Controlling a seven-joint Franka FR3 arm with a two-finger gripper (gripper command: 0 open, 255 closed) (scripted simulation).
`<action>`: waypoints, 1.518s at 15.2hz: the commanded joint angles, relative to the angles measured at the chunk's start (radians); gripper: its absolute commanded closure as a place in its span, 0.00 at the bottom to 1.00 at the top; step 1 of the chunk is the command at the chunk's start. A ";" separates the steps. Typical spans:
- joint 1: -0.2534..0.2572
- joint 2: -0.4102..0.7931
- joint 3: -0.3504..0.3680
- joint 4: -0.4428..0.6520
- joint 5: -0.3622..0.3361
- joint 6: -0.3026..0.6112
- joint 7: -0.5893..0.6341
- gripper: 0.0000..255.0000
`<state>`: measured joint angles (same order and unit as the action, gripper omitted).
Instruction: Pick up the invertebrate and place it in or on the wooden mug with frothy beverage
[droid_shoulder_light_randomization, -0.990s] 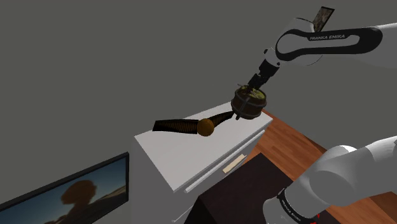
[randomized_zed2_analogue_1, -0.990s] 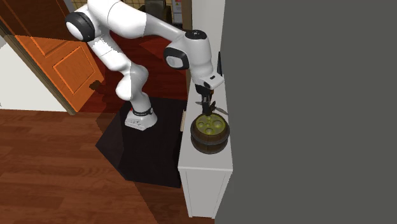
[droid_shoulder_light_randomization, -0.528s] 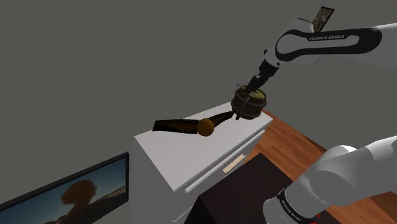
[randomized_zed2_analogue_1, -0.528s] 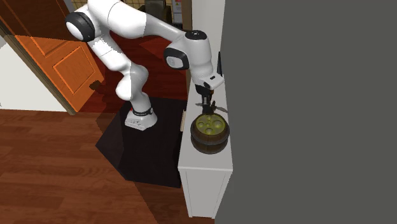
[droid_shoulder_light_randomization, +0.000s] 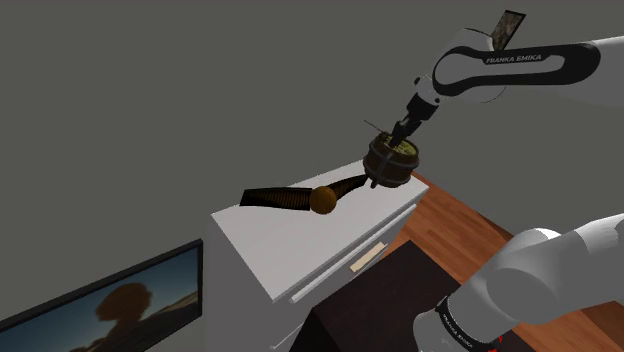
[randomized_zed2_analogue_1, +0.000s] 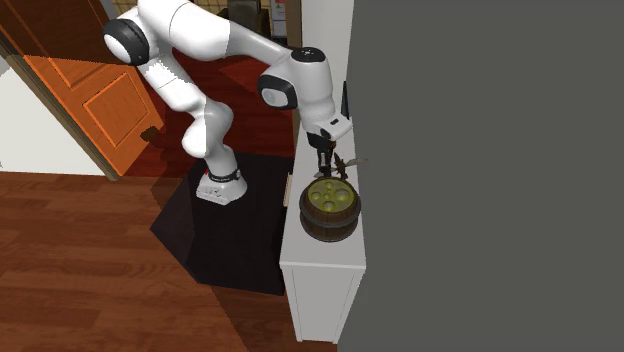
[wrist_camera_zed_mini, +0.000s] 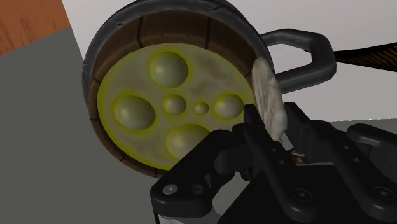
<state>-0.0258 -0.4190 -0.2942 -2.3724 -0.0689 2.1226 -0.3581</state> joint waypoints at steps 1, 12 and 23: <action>-0.001 0.000 -0.001 -0.001 -0.001 0.001 0.000 1.00; 0.002 -0.021 0.013 0.130 0.002 -0.151 0.008 1.00; -0.026 0.041 -0.087 0.269 0.004 -0.226 -0.128 1.00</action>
<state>-0.0498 -0.3889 -0.3693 -2.1035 -0.0660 1.8855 -0.4699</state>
